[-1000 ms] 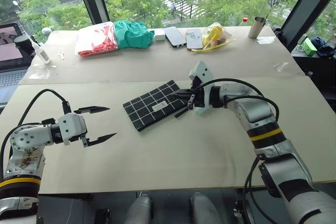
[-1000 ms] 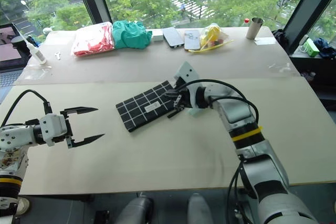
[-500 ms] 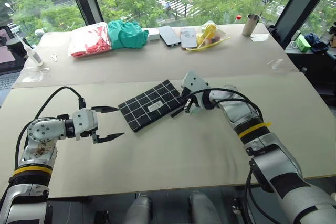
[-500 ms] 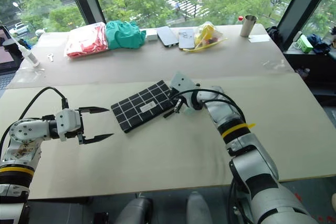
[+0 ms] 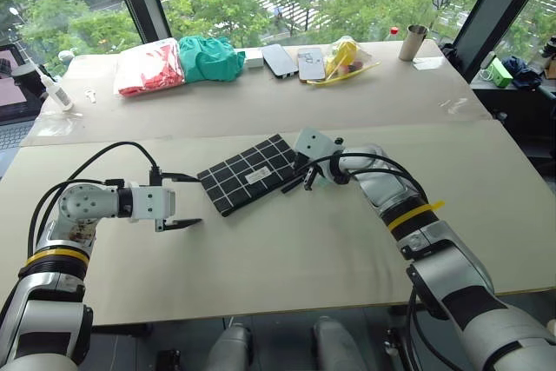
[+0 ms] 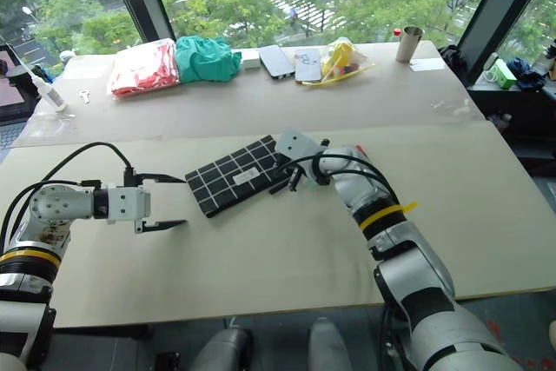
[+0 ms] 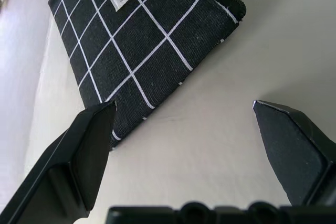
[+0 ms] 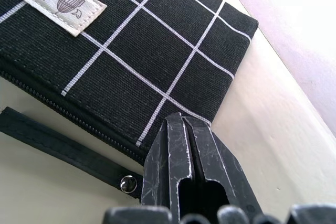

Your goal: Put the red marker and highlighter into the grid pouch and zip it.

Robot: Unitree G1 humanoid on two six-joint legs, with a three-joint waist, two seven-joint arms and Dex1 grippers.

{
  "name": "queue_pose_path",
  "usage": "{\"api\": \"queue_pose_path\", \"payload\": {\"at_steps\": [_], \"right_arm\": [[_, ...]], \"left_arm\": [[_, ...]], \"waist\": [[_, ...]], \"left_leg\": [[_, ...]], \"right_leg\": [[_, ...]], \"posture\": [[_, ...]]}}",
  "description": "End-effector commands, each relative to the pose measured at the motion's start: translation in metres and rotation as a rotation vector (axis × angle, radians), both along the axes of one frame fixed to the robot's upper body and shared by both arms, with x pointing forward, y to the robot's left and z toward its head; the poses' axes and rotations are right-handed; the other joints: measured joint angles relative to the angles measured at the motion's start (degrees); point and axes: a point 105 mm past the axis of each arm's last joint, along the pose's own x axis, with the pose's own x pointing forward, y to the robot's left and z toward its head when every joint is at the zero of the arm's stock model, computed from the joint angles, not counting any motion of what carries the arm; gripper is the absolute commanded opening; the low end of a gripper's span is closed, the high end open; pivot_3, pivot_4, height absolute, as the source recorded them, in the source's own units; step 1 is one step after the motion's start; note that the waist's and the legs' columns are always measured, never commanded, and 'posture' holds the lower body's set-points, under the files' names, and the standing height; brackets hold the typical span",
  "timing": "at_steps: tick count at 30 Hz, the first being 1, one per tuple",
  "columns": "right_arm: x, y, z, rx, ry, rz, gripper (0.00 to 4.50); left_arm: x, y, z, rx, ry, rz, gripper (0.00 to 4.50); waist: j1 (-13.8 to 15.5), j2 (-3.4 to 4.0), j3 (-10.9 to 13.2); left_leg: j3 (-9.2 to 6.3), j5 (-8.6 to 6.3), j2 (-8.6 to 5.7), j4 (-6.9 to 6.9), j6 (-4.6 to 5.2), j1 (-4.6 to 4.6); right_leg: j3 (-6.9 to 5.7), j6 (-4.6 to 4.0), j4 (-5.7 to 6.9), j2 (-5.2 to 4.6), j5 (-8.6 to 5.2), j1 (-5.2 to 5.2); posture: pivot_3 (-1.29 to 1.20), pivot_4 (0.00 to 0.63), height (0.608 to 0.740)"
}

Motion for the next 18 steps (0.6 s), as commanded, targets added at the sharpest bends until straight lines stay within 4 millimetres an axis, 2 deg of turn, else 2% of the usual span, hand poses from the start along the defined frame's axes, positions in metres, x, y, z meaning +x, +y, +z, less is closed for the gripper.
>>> {"api": "queue_pose_path", "payload": {"at_steps": [1, 7, 12, 15, 18], "right_arm": [[-0.001, -0.005, -0.006, -0.004, 0.019, -0.026, 0.02], [-0.001, -0.006, -0.007, 0.004, 0.023, -0.036, 0.02], [-0.003, -0.005, -0.006, 0.012, 0.028, -0.034, 0.02], [-0.003, -0.007, -0.008, 0.011, 0.032, -0.041, 0.00], [-0.003, -0.008, -0.008, 0.011, 0.034, -0.046, 0.00]], "left_arm": [[0.002, -0.012, -0.017, 0.051, -0.011, -0.038, 4.50], [0.009, -0.037, -0.017, -0.004, -0.070, -0.091, 4.50], [0.014, -0.047, -0.021, 0.029, -0.108, -0.118, 4.50], [0.017, -0.059, -0.015, -0.011, -0.153, -0.147, 3.84], [0.015, -0.063, -0.015, -0.023, -0.149, -0.176, 2.65]], "waist": [[0.5, 0.00, 0.0], [1.2, 0.03, 0.0], [1.4, 0.03, -0.1], [1.6, 0.03, -0.1], [1.5, 0.03, -0.1]], "left_leg": [[0.00, 0.00, 0.00, 0.01, 0.00, 0.02], [-0.01, 0.01, -0.06, 0.12, -0.01, 0.02], [-0.02, 0.01, -0.08, 0.15, -0.01, 0.02], [-0.02, 0.01, -0.10, 0.18, -0.01, 0.03], [-0.02, 0.01, -0.10, 0.20, -0.01, 0.01]], "right_leg": [[0.00, 0.00, 0.00, 0.00, 0.00, 0.02], [-0.01, 0.00, 0.01, -0.05, 0.00, 0.09], [-0.01, 0.00, 0.02, -0.05, 0.00, 0.11], [-0.01, 0.00, 0.01, -0.06, 0.00, 0.13], [-0.01, 0.00, 0.00, -0.06, 0.00, 0.11]], "posture": [[0.00, 0.150, 0.740], [0.00, 0.150, 0.740], [0.00, 0.150, 0.740], [0.00, 0.150, 0.740], [0.00, 0.150, 0.740]]}}
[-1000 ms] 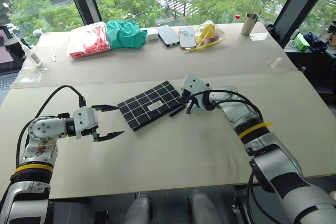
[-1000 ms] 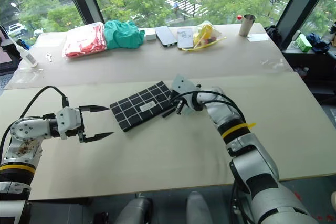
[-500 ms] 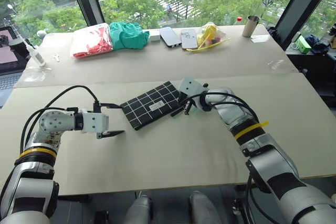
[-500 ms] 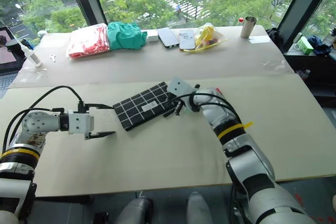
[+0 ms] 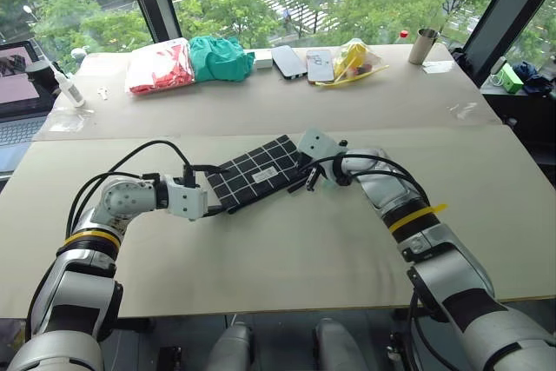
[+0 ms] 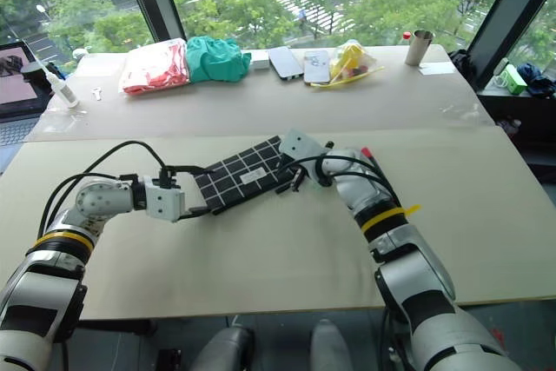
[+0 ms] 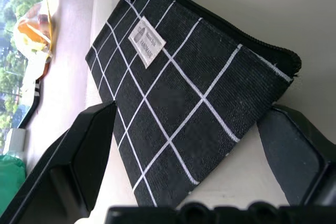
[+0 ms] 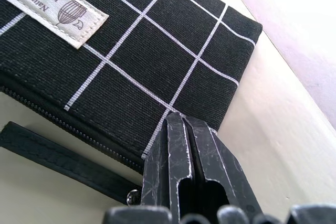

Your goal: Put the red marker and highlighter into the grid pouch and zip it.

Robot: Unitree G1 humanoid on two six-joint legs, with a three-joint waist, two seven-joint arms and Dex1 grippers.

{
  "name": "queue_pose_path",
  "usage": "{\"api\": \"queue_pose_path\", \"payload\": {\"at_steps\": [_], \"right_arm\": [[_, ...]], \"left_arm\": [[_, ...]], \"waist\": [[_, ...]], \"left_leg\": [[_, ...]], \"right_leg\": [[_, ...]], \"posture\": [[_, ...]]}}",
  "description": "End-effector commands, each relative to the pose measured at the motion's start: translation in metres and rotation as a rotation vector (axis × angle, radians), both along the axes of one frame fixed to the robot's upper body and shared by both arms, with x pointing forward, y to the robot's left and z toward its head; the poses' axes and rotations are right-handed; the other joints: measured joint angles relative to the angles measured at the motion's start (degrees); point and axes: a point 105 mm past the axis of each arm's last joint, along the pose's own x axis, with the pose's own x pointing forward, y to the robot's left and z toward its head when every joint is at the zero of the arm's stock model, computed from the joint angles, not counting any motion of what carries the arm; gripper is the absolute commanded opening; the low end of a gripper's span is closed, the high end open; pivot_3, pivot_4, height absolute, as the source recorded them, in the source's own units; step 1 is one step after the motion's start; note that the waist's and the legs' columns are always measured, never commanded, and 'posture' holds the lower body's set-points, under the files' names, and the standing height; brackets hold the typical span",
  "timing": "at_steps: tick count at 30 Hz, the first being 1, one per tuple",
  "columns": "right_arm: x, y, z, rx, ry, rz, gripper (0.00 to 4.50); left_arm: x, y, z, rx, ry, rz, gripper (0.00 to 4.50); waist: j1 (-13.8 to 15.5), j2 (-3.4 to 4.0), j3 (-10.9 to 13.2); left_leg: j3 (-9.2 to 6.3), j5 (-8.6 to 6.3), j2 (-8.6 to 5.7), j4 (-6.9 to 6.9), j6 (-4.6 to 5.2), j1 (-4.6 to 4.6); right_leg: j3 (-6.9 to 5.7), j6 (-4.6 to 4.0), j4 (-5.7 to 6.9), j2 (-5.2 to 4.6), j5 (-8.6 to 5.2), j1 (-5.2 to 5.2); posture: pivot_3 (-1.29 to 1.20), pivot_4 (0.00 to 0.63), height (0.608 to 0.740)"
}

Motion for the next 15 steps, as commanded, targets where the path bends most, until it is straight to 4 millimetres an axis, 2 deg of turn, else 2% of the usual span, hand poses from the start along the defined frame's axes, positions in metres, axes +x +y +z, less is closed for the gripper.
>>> {"api": "queue_pose_path", "payload": {"at_steps": [1, 6, 7, 8, 13, 15], "right_arm": [[-0.002, -0.003, -0.005, 0.002, 0.020, -0.012, 0.00], [-0.002, -0.006, -0.004, 0.010, 0.020, -0.020, 0.00], [-0.002, -0.006, -0.004, 0.012, 0.021, -0.020, 0.00], [-0.003, -0.006, -0.004, 0.013, 0.022, -0.019, 0.00], [-0.005, -0.003, 0.003, 0.079, 0.015, -0.009, 0.00], [-0.011, 0.003, 0.021, 0.235, 0.043, 0.017, 0.58]], "left_arm": [[-0.005, -0.005, -0.008, 0.024, 0.019, -0.044, 2.33], [-0.008, 0.000, -0.012, 0.042, 0.034, -0.046, 0.46], [-0.008, 0.001, -0.012, 0.044, 0.036, -0.046, 0.20], [-0.008, 0.001, -0.012, 0.044, 0.037, -0.046, 0.03], [-0.011, 0.000, -0.012, 0.009, 0.069, -0.053, 0.03], [-0.016, -0.002, -0.013, -0.007, 0.083, -0.081, 0.00]], "waist": [[-0.1, 0.00, 0.0], [-0.4, 0.00, 0.0], [-0.5, 0.00, 0.0], [-0.6, 0.00, 0.0], [-0.9, 0.00, 0.0], [-1.0, 0.00, 0.0]], "left_leg": [[0.00, 0.00, 0.00, 0.00, 0.00, -0.03], [-0.02, 0.01, 0.00, 0.00, -0.01, -0.11], [-0.02, 0.00, 0.00, 0.00, -0.01, -0.10], [-0.02, 0.00, 0.00, 0.00, -0.01, -0.11], [-0.04, 0.00, 0.00, -0.01, 0.00, -0.10], [-0.04, 0.00, 0.00, -0.01, 0.00, -0.13]], "right_leg": [[0.00, 0.00, 0.00, 0.00, 0.00, -0.03], [0.00, 0.00, 0.00, 0.00, 0.00, -0.10], [0.00, 0.00, 0.00, 0.00, 0.00, -0.10], [-0.01, 0.00, 0.00, 0.00, 0.00, -0.10], [-0.02, 0.00, 0.00, 0.00, 0.00, -0.10], [-0.02, 0.00, -0.01, 0.00, 0.00, -0.12]], "posture": [[0.00, 0.150, 0.740], [0.00, 0.150, 0.740], [0.00, 0.150, 0.740], [0.00, 0.150, 0.740], [0.00, 0.150, 0.740], [0.00, 0.150, 0.740]]}}
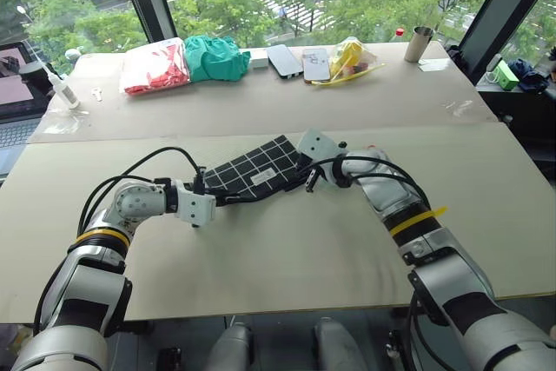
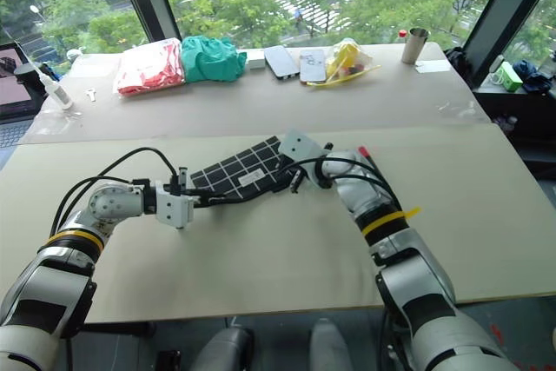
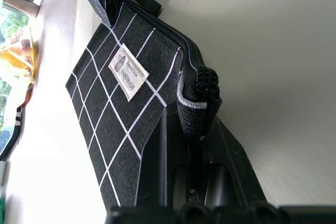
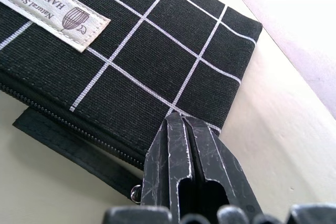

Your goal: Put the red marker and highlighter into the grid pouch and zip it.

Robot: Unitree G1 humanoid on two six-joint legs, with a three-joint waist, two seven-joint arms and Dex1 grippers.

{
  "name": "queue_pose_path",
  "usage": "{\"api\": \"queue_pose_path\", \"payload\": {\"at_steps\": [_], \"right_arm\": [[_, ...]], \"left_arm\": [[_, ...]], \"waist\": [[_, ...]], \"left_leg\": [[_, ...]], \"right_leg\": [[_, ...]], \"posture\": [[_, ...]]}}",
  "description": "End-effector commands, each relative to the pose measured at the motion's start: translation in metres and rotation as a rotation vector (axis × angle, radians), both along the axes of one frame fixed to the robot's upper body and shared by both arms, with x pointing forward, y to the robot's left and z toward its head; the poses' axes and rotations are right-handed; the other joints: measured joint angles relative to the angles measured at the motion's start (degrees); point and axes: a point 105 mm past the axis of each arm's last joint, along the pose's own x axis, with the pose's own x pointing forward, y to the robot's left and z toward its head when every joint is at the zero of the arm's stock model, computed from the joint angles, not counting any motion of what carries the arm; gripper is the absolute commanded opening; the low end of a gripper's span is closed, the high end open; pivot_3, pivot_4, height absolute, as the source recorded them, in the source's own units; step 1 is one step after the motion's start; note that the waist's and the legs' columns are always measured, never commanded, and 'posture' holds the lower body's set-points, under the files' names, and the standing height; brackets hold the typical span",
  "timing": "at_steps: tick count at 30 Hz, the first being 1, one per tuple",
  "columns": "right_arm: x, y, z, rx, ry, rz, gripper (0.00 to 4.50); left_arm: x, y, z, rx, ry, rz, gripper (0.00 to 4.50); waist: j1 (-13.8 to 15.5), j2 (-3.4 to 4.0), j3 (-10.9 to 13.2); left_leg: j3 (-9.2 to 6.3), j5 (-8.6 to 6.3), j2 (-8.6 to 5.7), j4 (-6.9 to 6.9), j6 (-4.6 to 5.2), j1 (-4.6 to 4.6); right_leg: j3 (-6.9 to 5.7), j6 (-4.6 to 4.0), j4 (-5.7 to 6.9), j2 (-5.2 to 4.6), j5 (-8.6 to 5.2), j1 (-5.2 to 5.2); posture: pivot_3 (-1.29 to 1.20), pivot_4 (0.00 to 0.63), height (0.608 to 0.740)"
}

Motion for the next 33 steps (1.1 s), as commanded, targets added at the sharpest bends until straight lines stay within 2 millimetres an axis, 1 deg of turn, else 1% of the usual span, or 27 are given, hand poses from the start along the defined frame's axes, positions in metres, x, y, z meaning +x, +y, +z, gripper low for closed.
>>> {"api": "queue_pose_path", "payload": {"at_steps": [1, 2, 3, 5, 8, 10, 13, 14, 17, 19, 20, 22, 24, 27, 30, 33], "right_arm": [[-0.010, 0.005, 0.030, 0.255, 0.045, 0.031, 0.72], [-0.014, 0.005, 0.038, 0.295, 0.052, 0.047, 1.03], [-0.020, 0.005, 0.042, 0.316, 0.069, 0.066, 1.43], [-0.027, 0.000, 0.050, 0.378, 0.097, 0.064, 2.07], [-0.031, -0.016, 0.062, 0.475, 0.130, 0.013, 3.09], [-0.036, -0.035, 0.073, 0.545, 0.157, -0.027, 3.70], [-0.044, -0.057, 0.083, 0.588, 0.170, -0.076, 3.70], [-0.053, -0.066, 0.081, 0.578, 0.182, -0.087, 3.70], [-0.079, -0.084, 0.065, 0.484, 0.223, -0.125, 3.70], [-0.096, -0.087, 0.053, 0.459, 0.279, -0.130, 3.70], [-0.103, -0.087, 0.047, 0.455, 0.304, -0.133, 3.70], [-0.117, -0.076, 0.035, 0.452, 0.358, -0.107, 3.70], [-0.127, -0.063, 0.025, 0.453, 0.399, -0.087, 3.70], [-0.130, -0.046, 0.013, 0.461, 0.432, -0.084, 3.70], [-0.126, -0.032, 0.009, 0.486, 0.448, -0.098, 3.70], [-0.119, -0.028, 0.006, 0.478, 0.432, -0.116, 3.70]], "left_arm": [[-0.013, 0.000, -0.010, -0.015, 0.062, -0.043, 0.00], [-0.014, 0.000, -0.010, -0.020, 0.067, -0.050, 0.00], [-0.015, 0.001, -0.010, -0.023, 0.070, -0.052, 0.00], [-0.017, 0.001, -0.009, -0.031, 0.074, -0.056, 0.00], [-0.020, 0.002, -0.009, -0.045, 0.077, -0.061, 0.00], [-0.022, 0.003, -0.007, -0.070, 0.074, -0.061, 0.00], [-0.023, 0.004, 0.000, -0.131, 0.077, -0.049, 0.00], [-0.023, 0.006, 0.005, -0.174, 0.083, -0.031, 0.00], [-0.026, 0.012, 0.013, -0.256, 0.108, 0.001, 0.00], [-0.028, 0.016, 0.017, -0.319, 0.135, 0.028, 0.00], [-0.028, 0.017, 0.019, -0.347, 0.143, 0.039, 0.00], [-0.029, 0.019, 0.024, -0.396, 0.160, 0.058, 0.00], [-0.032, 0.018, 0.026, -0.420, 0.174, 0.058, 0.00], [-0.037, 0.012, 0.026, -0.437, 0.194, 0.042, 0.00], [-0.041, 0.006, 0.026, -0.445, 0.203, 0.025, 0.00], [-0.045, 0.002, 0.027, -0.449, 0.209, 0.012, 0.00]], "waist": [[-0.1, 0.00, 0.0], [-0.2, 0.00, 0.0], [-0.2, 0.00, 0.0], [-0.3, 0.00, 0.0], [-0.2, 0.00, 0.0], [-0.1, 0.00, 0.0], [-0.1, 0.00, 0.0], [-0.1, 0.00, 0.0], [0.0, 0.00, 0.0], [0.0, 0.00, 0.0], [-0.1, -0.01, 0.0], [-0.3, 0.00, 0.0], [-0.2, 0.00, 0.0], [-0.1, 0.00, 0.0], [0.2, 0.00, 0.0], [0.5, 0.00, 0.0]], "left_leg": [[0.00, 0.00, 0.00, -0.01, 0.00, 0.00], [-0.01, 0.00, 0.01, -0.01, 0.01, -0.03], [-0.01, 0.00, 0.01, -0.01, 0.01, -0.07], [-0.02, 0.00, 0.01, -0.01, 0.00, -0.15], [-0.06, -0.02, 0.01, 0.00, 0.03, -0.15], [-0.06, -0.03, 0.00, -0.01, 0.04, -0.14], [-0.07, -0.04, 0.00, 0.00, 0.06, -0.18], [-0.07, -0.04, 0.00, 0.00, 0.07, -0.21], [-0.11, -0.05, 0.00, 0.00, 0.09, -0.25], [-0.16, -0.06, 0.01, 0.01, 0.11, -0.30], [-0.16, -0.06, 0.01, 0.01, 0.11, -0.31], [-0.08, -0.06, 0.01, 0.09, 0.11, -0.28], [-0.08, -0.06, 0.03, 0.11, 0.12, -0.24], [-0.08, -0.06, 0.08, 0.11, 0.12, -0.16], [-0.09, -0.06, 0.07, 0.13, 0.11, -0.18], [-0.11, -0.05, 0.03, 0.17, 0.10, -0.21]], "right_leg": [[0.00, 0.00, -0.01, 0.00, 0.00, 0.00], [0.00, 0.00, 0.00, 0.00, 0.00, -0.02], [0.01, 0.00, 0.00, 0.00, 0.00, -0.04], [0.01, 0.00, 0.02, 0.00, 0.00, -0.08], [0.01, 0.00, 0.00, -0.01, 0.00, -0.07], [0.00, 0.00, -0.02, -0.01, 0.00, -0.07], [0.01, 0.00, -0.02, -0.01, 0.00, -0.07], [0.01, 0.00, -0.02, -0.01, 0.00, -0.07], [-0.02, 0.00, -0.02, -0.01, 0.00, -0.09], [-0.07, 0.00, -0.03, 0.00, 0.00, -0.11], [-0.06, 0.00, -0.03, 0.00, 0.00, -0.10], [0.00, 0.00, -0.05, 0.00, 0.00, -0.11], [0.00, 0.00, -0.04, 0.03, 0.00, -0.10], [0.01, 0.00, -0.04, 0.10, 0.00, -0.03], [0.00, 0.00, -0.05, 0.09, 0.00, -0.02], [0.00, 0.00, -0.05, 0.06, 0.00, -0.01]], "posture": [[0.00, 0.150, 0.740], [0.00, 0.150, 0.740], [0.00, 0.150, 0.740], [0.00, 0.150, 0.740], [0.00, 0.150, 0.740], [0.00, 0.150, 0.740], [0.00, 0.150, 0.740], [0.00, 0.150, 0.740], [0.00, 0.150, 0.740], [0.00, 0.150, 0.740], [0.00, 0.150, 0.740], [0.00, 0.150, 0.740], [0.00, 0.150, 0.740], [0.00, 0.150, 0.740], [0.00, 0.150, 0.740], [0.00, 0.150, 0.740]]}}
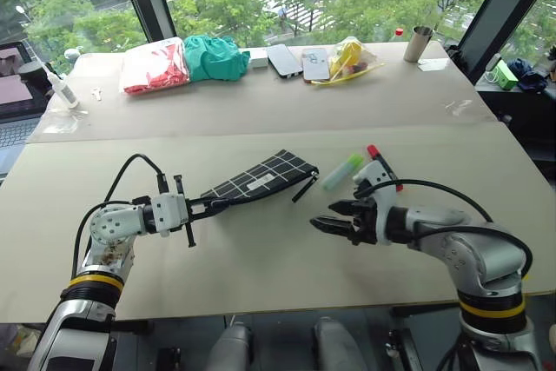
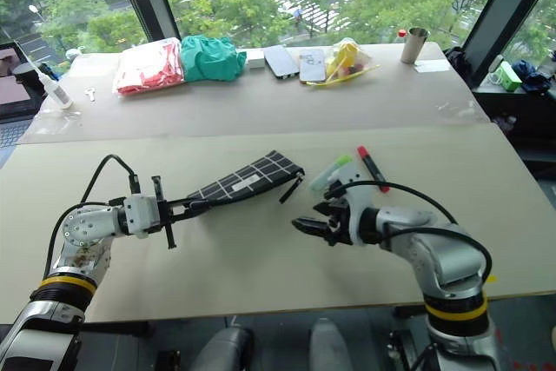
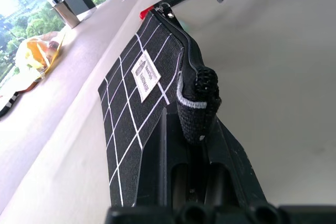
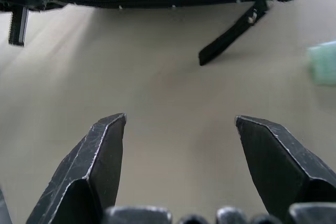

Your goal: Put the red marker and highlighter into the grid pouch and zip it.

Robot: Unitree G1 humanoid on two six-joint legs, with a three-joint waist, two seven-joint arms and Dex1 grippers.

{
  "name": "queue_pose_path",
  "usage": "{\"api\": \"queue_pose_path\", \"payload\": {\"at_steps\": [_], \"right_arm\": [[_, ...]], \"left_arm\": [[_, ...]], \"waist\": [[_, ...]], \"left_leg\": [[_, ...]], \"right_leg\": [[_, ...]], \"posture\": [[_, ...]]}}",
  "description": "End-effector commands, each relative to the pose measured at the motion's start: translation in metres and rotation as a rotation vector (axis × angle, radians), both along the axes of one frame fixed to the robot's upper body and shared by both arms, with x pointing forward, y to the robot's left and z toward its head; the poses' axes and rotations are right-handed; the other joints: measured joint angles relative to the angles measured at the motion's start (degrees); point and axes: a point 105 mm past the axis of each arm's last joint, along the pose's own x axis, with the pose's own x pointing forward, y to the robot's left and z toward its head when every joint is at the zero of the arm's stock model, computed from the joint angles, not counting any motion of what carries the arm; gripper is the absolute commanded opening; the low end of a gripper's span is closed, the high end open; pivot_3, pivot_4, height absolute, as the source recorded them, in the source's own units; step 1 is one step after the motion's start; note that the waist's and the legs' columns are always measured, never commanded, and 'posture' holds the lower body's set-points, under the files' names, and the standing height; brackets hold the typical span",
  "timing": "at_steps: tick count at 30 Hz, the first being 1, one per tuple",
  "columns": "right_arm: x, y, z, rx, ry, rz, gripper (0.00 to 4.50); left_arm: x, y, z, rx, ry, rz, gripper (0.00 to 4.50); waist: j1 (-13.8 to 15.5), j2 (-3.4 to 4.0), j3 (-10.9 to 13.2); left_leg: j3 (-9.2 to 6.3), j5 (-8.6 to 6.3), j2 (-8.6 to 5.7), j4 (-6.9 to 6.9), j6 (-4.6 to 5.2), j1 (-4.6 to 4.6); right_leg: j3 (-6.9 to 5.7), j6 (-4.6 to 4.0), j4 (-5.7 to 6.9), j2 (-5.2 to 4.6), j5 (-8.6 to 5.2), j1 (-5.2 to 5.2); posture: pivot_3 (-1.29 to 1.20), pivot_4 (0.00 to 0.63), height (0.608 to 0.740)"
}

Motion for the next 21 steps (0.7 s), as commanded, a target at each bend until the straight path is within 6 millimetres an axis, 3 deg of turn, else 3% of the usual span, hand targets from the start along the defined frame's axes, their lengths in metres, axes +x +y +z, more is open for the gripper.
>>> {"api": "queue_pose_path", "payload": {"at_steps": [1, 12, 21], "right_arm": [[0.010, 0.002, 0.006, -0.019, -0.053, -0.026, 3.70], [0.043, -0.015, 0.016, -0.104, -0.151, -0.081, 3.70], [0.043, 0.004, 0.029, 0.033, -0.095, -0.061, 3.70]], "left_arm": [[-0.002, -0.004, 0.012, -0.029, -0.038, -0.009, 0.00], [-0.006, -0.003, 0.014, -0.024, -0.036, -0.007, 0.00], [-0.007, -0.003, 0.012, -0.017, -0.036, -0.006, 0.00]], "waist": [[0.1, 0.00, 0.0], [-0.2, 0.00, 0.0], [-0.2, 0.00, 0.0]], "left_leg": [[-0.01, 0.00, -0.01, 0.02, 0.00, -0.01], [0.02, 0.00, 0.01, 0.02, 0.00, 0.01], [0.00, 0.00, 0.02, 0.01, 0.00, -0.02]], "right_leg": [[-0.01, 0.00, -0.01, 0.00, 0.00, 0.01], [-0.01, 0.00, -0.02, 0.01, 0.00, 0.00], [-0.01, 0.00, -0.02, 0.01, 0.00, 0.00]], "posture": [[0.00, 0.150, 0.740], [0.00, 0.150, 0.740], [0.00, 0.150, 0.740]]}}
